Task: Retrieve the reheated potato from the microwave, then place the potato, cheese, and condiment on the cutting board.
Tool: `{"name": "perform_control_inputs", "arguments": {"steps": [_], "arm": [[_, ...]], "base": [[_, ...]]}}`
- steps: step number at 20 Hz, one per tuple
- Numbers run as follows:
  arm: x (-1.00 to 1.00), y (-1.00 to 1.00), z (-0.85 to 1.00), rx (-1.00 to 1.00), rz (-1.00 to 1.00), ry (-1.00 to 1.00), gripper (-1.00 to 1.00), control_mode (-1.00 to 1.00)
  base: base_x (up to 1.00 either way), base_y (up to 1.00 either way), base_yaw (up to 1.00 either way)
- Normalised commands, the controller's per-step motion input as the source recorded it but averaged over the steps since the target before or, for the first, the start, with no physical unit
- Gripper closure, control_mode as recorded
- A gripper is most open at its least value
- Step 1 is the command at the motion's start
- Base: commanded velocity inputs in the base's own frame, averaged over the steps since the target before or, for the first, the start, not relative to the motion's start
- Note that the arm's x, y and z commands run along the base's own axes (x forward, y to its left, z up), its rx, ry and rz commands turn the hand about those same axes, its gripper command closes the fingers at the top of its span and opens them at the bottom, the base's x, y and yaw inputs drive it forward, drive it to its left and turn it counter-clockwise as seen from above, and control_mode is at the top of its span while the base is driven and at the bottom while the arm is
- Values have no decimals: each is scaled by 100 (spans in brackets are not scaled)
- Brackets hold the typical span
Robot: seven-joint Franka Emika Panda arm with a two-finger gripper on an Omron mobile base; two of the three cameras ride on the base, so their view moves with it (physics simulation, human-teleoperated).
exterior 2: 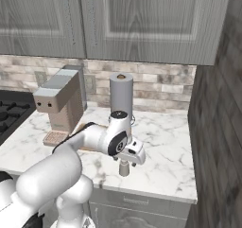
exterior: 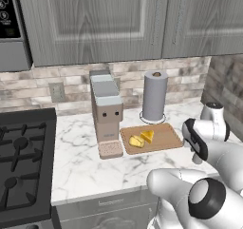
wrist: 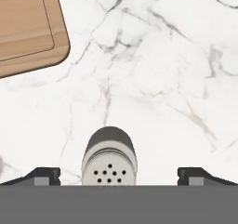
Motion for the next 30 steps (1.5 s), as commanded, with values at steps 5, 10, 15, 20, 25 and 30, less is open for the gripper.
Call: {"name": "perform_control_inputs", "arguments": {"steps": [5, 10, 15, 20, 25, 30], "arm": [[0, 0, -9, 1, 0, 1, -100, -100], [0, 2, -1, 0, 0, 0, -100, -100], [0, 4, 0, 0, 0, 1, -100, -100], [0, 3, -5, 0, 0, 3, -100, -100], [3, 0, -11, 0, 0, 5, 100, -100], [6, 0, -12, 0, 0, 1, 100, -100]], "base": [[0, 0, 0], [0, 0, 0], [0, 0, 0], [0, 0, 0], [0, 0, 0], [0, 0, 0]]}}
